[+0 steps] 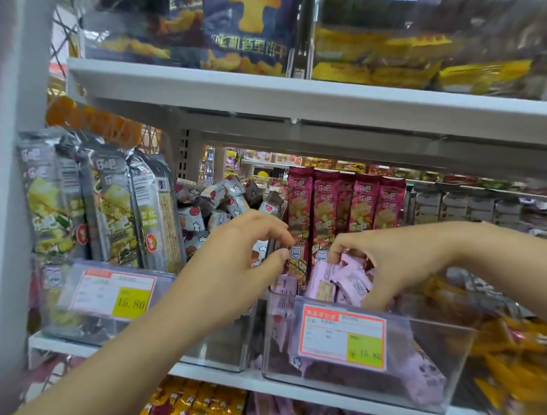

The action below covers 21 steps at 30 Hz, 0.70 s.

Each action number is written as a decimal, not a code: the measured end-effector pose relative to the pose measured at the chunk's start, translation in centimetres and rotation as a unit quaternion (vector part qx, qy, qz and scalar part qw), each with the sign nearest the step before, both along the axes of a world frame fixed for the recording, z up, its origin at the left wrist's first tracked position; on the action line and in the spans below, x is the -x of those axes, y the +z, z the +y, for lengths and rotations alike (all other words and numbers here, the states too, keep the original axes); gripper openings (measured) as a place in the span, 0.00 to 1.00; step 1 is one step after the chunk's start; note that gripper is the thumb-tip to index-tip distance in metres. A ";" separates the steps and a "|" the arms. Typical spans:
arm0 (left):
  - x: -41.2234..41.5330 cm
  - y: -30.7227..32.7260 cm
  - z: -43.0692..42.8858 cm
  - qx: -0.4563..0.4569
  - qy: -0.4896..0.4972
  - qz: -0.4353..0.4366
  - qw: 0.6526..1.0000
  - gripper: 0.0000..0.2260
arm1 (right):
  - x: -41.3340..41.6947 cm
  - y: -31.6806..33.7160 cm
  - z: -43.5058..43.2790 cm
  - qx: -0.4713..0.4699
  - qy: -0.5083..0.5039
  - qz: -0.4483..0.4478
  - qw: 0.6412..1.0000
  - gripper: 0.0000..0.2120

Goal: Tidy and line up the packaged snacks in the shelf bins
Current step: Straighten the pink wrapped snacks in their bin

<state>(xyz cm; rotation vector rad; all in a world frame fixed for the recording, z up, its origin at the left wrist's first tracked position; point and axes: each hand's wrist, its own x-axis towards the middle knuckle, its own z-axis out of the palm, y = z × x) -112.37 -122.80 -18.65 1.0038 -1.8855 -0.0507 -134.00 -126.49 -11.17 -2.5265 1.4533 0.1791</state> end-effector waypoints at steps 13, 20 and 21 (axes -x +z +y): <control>2.2 2.2 -0.2 -0.059 0.086 -0.253 0.962 0.22 | 0.5 -0.4 1.5 0.114 0.084 -0.102 0.985 0.24; 3.8 4.1 -0.2 -0.059 0.062 -0.233 0.969 0.25 | 1.5 -0.2 2.4 0.198 0.095 -0.148 0.964 0.28; 3.9 4.4 0.0 -0.045 0.050 -0.211 0.975 0.24 | 1.5 0.0 2.7 0.213 0.095 -0.160 0.959 0.28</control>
